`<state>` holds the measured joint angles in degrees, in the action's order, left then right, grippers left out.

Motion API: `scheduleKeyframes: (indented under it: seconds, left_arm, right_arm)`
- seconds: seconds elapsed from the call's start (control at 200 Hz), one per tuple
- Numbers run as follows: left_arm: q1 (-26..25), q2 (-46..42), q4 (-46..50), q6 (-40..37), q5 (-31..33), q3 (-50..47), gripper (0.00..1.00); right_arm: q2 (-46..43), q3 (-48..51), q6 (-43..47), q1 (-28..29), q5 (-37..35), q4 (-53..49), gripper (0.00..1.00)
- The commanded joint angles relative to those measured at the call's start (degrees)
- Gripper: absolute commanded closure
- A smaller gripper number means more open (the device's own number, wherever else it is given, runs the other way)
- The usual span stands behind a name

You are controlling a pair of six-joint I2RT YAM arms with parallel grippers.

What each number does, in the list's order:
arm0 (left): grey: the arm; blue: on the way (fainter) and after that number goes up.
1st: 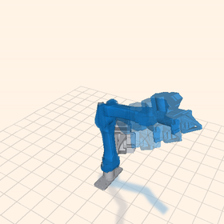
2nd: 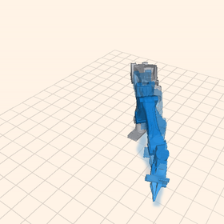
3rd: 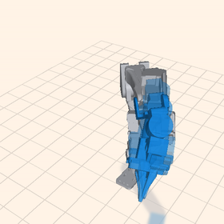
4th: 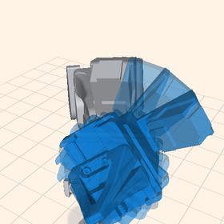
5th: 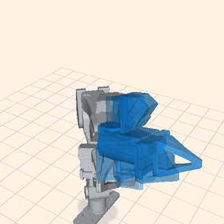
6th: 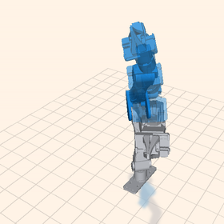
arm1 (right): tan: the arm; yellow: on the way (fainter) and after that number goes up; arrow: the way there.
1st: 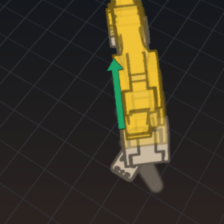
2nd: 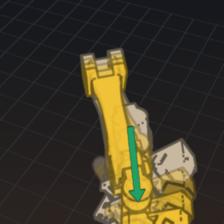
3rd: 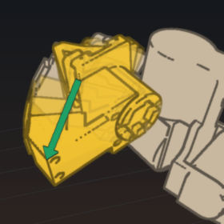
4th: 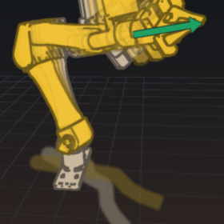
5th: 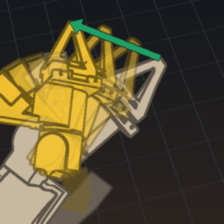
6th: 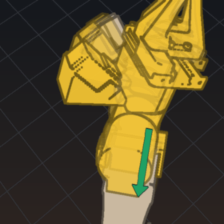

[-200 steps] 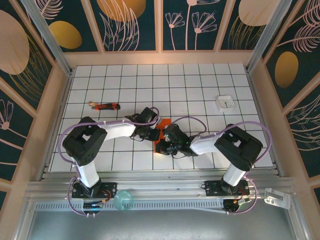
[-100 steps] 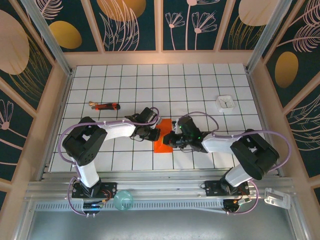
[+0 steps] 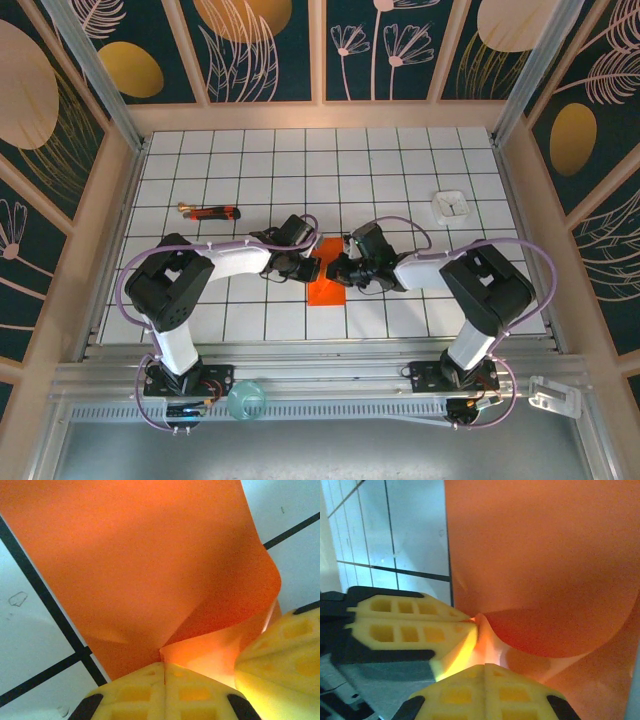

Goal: Fold a paper plane with a square sheet of paper (pick it up from the middle)
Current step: Fold the triangle a second time at the center of the table.

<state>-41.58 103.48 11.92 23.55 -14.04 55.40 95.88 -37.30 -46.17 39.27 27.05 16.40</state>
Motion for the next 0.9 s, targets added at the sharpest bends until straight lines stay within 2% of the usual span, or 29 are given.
scheduleKeyframes:
  seconds: [0.0, 0.215, 0.776, 0.896]
  left_arm:
    - [-0.22, 4.17, 6.71, -0.88, 3.06, -3.19, 1.00]
    - [-0.17, 4.19, 6.62, -1.13, 3.22, -3.54, 1.00]
    - [-0.21, 2.94, 6.84, -0.93, 2.96, -1.80, 1.00]
    - [-0.24, 1.26, 7.50, 0.13, 2.65, -0.03, 0.85]
  right_arm:
    - [0.97, -0.87, 2.05, -0.67, -1.06, -2.13, 1.00]
    - [2.03, 0.76, 4.30, -2.08, -3.40, -6.59, 1.00]
    - [4.31, -0.46, 6.16, -3.06, -3.14, -8.98, 1.00]
    - [4.66, 0.12, 6.11, -3.06, -3.39, -9.37, 1.00]
